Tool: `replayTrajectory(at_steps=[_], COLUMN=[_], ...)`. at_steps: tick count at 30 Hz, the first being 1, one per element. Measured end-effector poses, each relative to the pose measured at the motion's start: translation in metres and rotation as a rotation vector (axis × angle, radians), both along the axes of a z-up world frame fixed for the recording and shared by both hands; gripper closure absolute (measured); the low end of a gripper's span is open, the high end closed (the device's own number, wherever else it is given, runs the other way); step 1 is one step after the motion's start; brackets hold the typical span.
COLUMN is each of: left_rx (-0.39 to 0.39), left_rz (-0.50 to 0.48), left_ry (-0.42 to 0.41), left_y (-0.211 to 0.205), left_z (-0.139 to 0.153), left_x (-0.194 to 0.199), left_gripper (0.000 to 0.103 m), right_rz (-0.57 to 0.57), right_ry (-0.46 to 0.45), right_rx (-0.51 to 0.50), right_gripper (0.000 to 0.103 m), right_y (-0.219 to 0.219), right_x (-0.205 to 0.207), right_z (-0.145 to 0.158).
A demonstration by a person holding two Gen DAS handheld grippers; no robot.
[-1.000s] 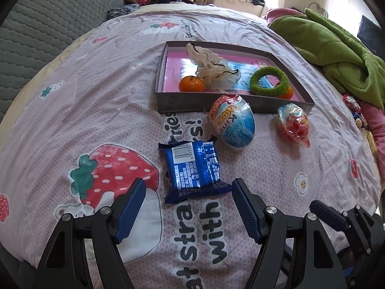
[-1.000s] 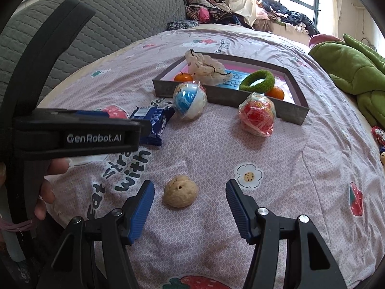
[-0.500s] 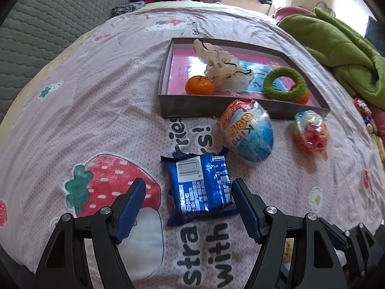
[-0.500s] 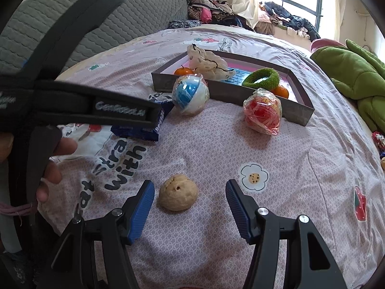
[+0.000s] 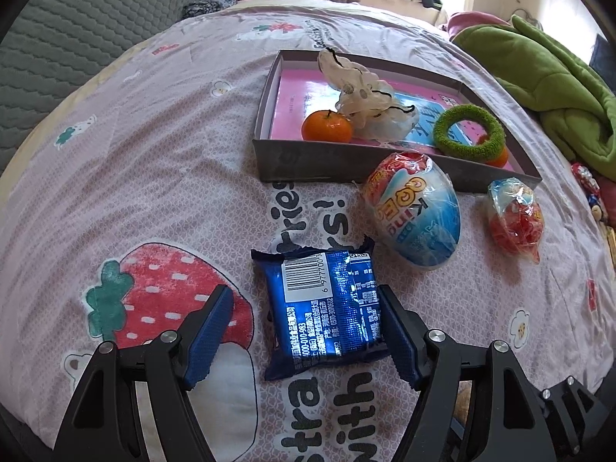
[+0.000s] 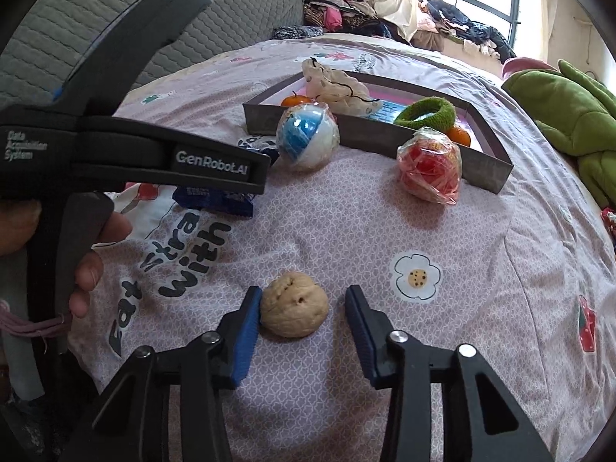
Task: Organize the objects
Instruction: 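Close the left gripper on the blue packet while the right closes on the walnut, then lift the blue packet and walnut and carry both toward the grey tray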
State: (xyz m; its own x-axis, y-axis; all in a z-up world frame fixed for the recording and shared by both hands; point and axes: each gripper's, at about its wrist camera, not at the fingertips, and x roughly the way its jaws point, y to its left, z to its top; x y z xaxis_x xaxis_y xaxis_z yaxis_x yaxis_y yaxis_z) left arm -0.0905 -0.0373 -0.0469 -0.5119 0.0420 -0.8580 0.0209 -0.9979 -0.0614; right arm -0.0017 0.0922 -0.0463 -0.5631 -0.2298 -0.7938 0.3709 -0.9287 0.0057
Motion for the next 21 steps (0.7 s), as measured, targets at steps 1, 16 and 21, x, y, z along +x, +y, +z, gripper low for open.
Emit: replayTrajectory(at_steps=[1,16,21], left_rx=[-0.002,-0.008,-0.022], left_rz=[-0.001,-0.055,-0.067], left_ry=[-0.002,0.029,0.041], left_y=[0.0,0.007,0.008], left_z=[-0.001,-0.001,0.001], left_x=[-0.001,0.008,0.014], left_gripper=[0.026,0.049,0.049], right_rz=[0.003,0.012,0.007], right_ry=[-0.002,-0.013,-0.007], right_rx=[0.0,-0.034,-0.04], right_gripper=[0.064,0.068,0.068], right_y=[0.0,0.003,0.005], right_x=[0.0,0.0,0.001], right_z=[-0.001,0.001,0.004])
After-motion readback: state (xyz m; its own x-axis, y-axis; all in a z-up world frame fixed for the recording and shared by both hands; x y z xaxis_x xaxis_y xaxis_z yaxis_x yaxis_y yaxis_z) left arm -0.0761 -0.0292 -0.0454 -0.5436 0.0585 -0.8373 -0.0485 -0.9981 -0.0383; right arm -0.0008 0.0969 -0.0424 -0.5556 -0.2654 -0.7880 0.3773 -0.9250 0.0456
